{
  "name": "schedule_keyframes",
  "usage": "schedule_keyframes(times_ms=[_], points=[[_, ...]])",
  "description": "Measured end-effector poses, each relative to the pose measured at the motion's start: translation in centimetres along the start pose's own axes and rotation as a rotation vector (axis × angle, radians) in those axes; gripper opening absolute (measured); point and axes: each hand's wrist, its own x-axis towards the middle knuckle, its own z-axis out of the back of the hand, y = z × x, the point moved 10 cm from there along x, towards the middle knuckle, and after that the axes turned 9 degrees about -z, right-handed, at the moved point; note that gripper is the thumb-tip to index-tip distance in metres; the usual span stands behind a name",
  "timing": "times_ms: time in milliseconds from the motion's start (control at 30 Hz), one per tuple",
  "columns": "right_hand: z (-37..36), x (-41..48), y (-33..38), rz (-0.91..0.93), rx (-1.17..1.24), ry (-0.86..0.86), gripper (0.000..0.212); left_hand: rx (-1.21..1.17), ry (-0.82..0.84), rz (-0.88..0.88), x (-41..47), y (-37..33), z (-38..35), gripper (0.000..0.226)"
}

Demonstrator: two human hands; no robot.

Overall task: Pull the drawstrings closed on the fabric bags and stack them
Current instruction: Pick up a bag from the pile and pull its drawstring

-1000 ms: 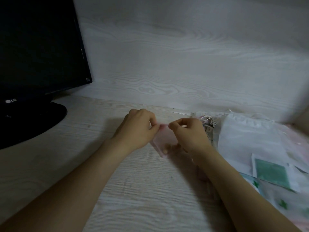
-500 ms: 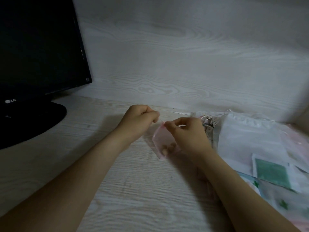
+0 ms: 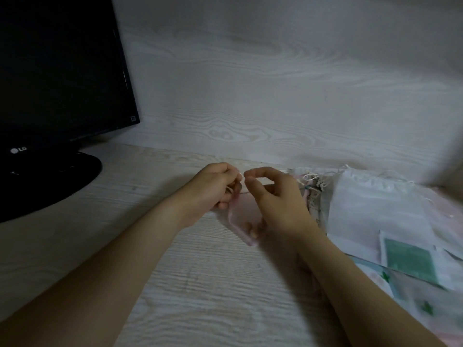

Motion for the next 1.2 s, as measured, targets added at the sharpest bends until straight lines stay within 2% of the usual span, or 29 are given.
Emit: schedule_keyframes(times_ms=[200,433,567,667,767,933,1200], points=[[0.4,-0.1,0.5,0.069,0.001,-0.026,0.009,0.188,0.053,-0.102,-0.3,-1.1,-0.6,0.023],[0.3,-0.3,0.6,0.048,0.017,0.026,0.012,0.251,0.037,-0.129,-0.3,-1.6,-0.5,0.020],[0.5,-0.3,0.8,0.032,0.024,0.001,0.013,0.272,0.022,-0.127,-0.5,-1.7,-0.4,0.017],[0.8,0.0,0.3,0.008,0.005,-0.034,0.011,0.254,-0.013,-0.120,-0.6,-1.8,0.3,0.016],[0.7,-0.1,0.6,0.036,0.019,-0.001,0.004,0.232,0.021,-0.132,-0.8,-2.0,0.1,0.016],[0.6,-0.6,1.9,0.161,-0.143,-0.029,0.006,0.266,0.080,-0.142,-0.9,-1.9,-0.6,0.017],[0.5,-0.6,2.2,0.216,-0.260,-0.075,0.015,0.241,0.095,-0.062,-0.9,-1.3,-0.9,0.020]])
